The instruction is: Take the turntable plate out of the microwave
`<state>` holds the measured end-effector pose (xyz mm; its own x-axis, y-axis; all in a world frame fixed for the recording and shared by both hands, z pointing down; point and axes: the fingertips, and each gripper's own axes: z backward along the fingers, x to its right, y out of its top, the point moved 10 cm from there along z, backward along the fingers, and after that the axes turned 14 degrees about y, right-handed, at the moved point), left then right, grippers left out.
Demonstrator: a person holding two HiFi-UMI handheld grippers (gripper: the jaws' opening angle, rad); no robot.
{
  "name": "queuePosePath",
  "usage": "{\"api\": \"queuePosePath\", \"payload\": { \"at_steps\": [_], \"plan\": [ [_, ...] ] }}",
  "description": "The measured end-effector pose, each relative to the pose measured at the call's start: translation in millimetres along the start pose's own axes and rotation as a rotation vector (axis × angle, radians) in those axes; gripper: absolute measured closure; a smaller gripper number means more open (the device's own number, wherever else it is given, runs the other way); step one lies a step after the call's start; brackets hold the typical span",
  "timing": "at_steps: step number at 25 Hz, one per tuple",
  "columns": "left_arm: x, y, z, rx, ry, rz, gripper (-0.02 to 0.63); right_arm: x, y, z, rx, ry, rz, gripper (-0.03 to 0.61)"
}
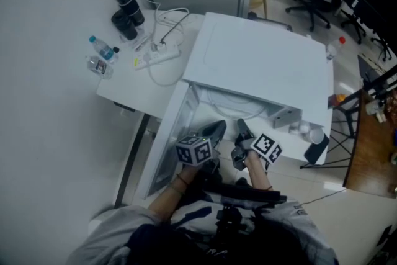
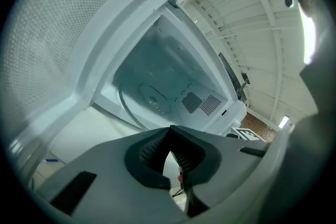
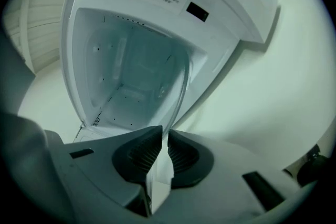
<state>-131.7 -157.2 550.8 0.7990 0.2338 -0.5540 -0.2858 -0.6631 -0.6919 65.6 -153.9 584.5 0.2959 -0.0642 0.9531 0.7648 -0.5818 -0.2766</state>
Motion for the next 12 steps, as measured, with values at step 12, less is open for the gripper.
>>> {"api": "queuePosePath", "payload": {
  "at_steps": [12],
  "plan": [
    [-28.1,-6.0,-37.7,-0.068,-0.03,0.339,0.518,1.7,0.4,25.9,-0.04,0.011,0.044,0.543]
  ]
}}
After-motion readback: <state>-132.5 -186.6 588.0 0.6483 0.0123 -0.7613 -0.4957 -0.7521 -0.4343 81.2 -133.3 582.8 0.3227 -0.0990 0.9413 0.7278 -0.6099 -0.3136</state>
